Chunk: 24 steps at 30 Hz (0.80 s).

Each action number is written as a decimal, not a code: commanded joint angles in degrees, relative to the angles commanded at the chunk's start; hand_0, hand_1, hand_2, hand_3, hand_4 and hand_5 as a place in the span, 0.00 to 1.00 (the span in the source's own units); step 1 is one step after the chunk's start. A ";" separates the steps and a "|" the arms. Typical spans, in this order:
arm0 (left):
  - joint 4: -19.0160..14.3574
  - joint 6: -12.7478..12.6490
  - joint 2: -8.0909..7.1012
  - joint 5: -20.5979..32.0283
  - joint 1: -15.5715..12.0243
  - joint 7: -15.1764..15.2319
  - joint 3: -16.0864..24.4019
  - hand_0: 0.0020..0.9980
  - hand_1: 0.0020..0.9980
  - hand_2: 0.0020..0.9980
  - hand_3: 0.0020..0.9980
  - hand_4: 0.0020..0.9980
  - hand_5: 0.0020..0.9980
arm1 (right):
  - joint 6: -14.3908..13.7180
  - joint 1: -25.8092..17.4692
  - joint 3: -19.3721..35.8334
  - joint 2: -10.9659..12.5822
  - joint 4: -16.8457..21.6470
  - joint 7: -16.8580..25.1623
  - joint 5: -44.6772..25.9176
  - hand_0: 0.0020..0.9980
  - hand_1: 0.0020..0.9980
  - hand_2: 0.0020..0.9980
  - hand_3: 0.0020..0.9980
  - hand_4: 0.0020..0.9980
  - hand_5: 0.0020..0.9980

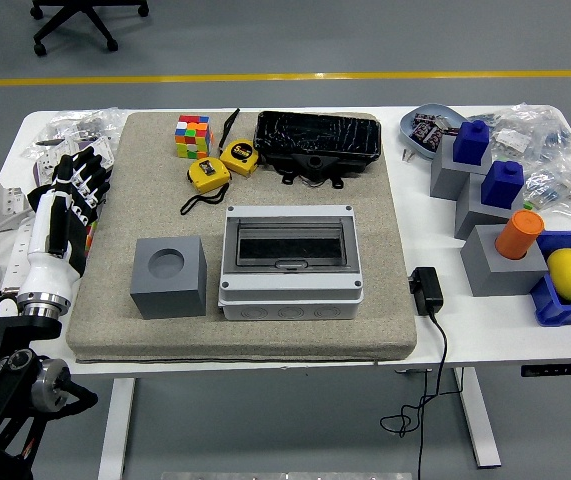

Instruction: Fetch the battery,place it into the box,close the lid of the box

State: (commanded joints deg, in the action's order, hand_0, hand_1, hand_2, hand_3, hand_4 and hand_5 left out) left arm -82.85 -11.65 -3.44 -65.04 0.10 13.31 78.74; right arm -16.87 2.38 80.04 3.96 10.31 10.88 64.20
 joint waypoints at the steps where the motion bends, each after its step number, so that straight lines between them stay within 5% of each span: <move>1: 0.04 -0.26 0.01 -0.05 -0.05 0.17 -0.30 0.77 0.80 0.80 0.79 1.00 1.00 | -0.11 -0.25 -1.06 -0.12 0.00 0.54 -2.11 0.94 0.90 0.89 0.96 1.00 1.00; 10: 0.04 -1.97 -0.26 -1.73 -0.06 1.33 -1.82 0.76 0.78 0.77 0.77 1.00 1.00 | 2.18 -0.43 3.18 -0.91 0.00 -1.00 -5.41 0.94 0.89 0.87 0.94 1.00 1.00; 17: -0.25 -1.67 -0.57 -3.58 0.25 0.98 -1.72 0.75 0.77 0.76 0.74 1.00 1.00 | 6.63 0.64 5.64 -1.18 0.00 -3.54 -13.40 0.93 0.88 0.85 0.89 1.00 1.00; 24: -0.19 -2.26 -0.59 -4.76 0.08 0.71 -2.15 0.74 0.76 0.74 0.72 1.00 1.00 | 5.47 0.83 -1.47 -0.14 0.00 -1.53 -13.29 0.90 0.85 0.83 0.87 1.00 1.00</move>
State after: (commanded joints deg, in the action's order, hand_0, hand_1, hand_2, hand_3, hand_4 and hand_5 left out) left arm -83.03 -13.92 -4.04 -69.81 0.18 14.02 76.59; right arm -11.40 3.21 78.57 3.82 10.31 9.35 50.91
